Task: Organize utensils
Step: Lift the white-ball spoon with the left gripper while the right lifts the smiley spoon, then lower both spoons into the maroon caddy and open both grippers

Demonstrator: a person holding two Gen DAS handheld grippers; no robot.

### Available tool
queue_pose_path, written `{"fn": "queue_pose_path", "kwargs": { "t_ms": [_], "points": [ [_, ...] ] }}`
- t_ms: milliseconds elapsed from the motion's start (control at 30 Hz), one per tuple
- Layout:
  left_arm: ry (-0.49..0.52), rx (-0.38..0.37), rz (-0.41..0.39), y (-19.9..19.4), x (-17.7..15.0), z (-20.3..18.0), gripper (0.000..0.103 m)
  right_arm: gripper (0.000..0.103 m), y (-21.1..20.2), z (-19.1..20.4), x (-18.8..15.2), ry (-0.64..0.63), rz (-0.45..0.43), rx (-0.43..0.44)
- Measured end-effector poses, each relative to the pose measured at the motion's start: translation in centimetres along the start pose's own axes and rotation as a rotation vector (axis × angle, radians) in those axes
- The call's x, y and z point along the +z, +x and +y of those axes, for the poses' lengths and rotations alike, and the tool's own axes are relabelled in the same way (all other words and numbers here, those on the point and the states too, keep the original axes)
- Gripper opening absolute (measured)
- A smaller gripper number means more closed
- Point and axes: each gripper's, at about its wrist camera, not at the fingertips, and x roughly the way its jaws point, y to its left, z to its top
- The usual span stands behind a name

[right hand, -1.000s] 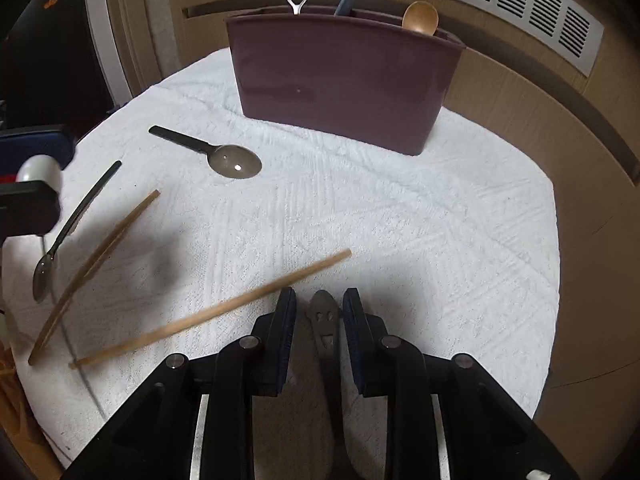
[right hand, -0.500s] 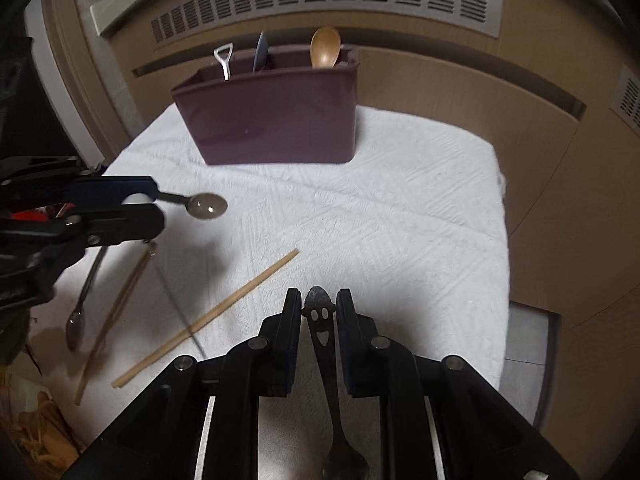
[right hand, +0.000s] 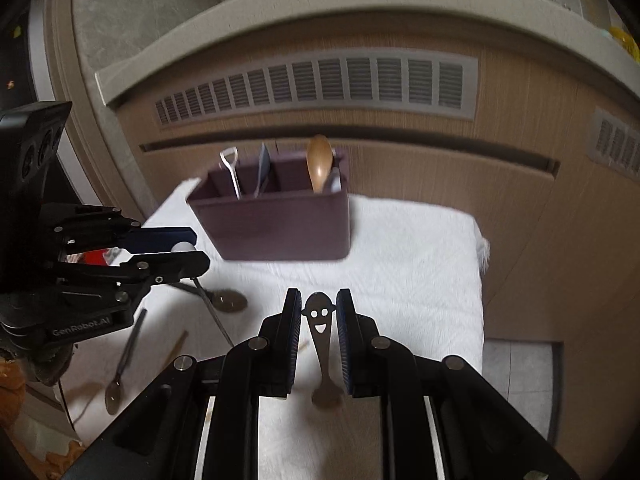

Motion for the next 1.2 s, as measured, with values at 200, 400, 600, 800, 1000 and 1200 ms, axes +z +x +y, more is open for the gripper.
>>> {"fn": "queue_pose_path", "kwargs": {
  "t_ms": [200, 400, 600, 800, 1000, 1200],
  "points": [
    [0.058, 0.116, -0.076, -2.6, 4.8, 1.2, 0.023, 0.016, -2.3, 1.2, 6.1, -0.058, -0.120, 0.008],
    [0.144, 0.308, -0.120, -4.2, 9.4, 3.3, 0.023, 0.016, -3.7, 2.0, 14.3, -0.108, -0.187, -0.011],
    [0.191, 0.415, -0.114, -3.0, 12.3, 5.7, 0.023, 0.016, -3.0, 1.1, 20.1, -0.084, -0.204, -0.014],
    [0.203, 0.422, -0.015, 2.3, 12.3, 7.3, 0.023, 0.016, 1.1, 0.9, 20.8, -0.071, -0.176, 0.003],
    [0.224, 0.400, 0.076, 6.5, 11.0, 7.8, 0.023, 0.016, 6.8, 0.7, 18.9, -0.065, -0.071, 0.021],
    [0.211, 0.384, 0.118, 8.4, 10.2, 8.1, 0.023, 0.016, 10.5, -0.1, 17.4, -0.041, 0.009, 0.026]
  ]
}}
